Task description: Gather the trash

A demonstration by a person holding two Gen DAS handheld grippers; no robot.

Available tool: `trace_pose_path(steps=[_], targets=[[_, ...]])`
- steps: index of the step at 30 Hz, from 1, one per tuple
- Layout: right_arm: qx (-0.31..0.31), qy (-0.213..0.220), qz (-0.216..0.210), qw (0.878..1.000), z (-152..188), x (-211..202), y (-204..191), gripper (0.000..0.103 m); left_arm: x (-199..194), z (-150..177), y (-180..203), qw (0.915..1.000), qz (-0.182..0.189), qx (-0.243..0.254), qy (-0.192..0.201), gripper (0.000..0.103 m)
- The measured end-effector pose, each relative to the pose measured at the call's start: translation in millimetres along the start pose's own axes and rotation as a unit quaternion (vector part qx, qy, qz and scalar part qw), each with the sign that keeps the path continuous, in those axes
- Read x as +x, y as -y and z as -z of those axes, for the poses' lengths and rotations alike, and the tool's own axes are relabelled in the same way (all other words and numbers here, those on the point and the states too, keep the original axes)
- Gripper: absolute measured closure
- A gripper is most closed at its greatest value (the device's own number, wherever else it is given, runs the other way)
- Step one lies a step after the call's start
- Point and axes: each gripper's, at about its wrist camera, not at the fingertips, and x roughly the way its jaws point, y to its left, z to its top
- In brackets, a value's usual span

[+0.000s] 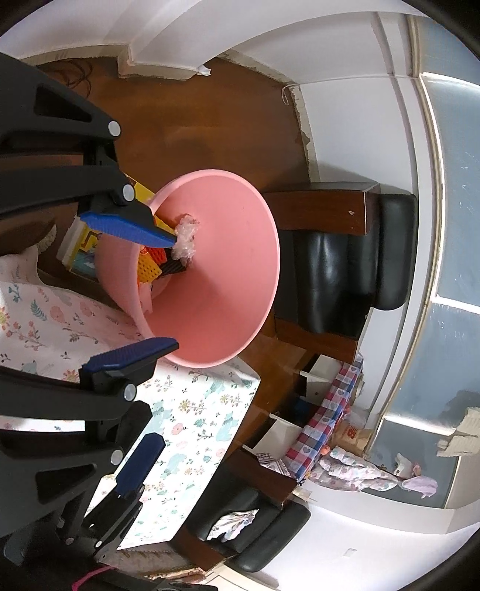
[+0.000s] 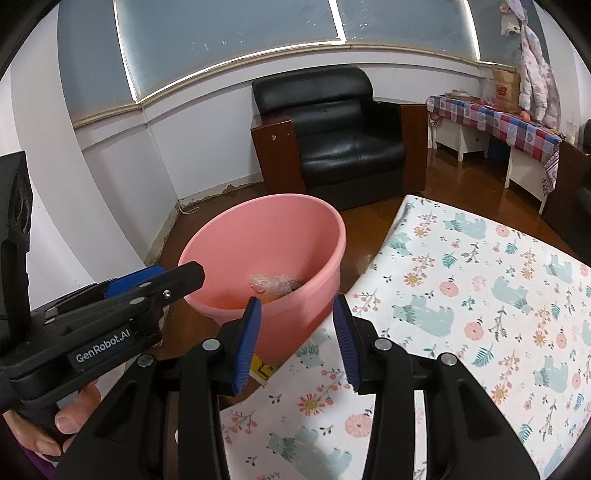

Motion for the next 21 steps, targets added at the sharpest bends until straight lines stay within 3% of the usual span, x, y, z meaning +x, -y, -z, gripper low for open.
trace_pose_path(steps=[21], targets=[[0.001, 0.049, 0.04, 0.998, 13.0, -48.5, 7.4, 0.062, -22.6, 14.9, 20.9, 0.9997, -0.012, 0.014, 0.012, 0.056]])
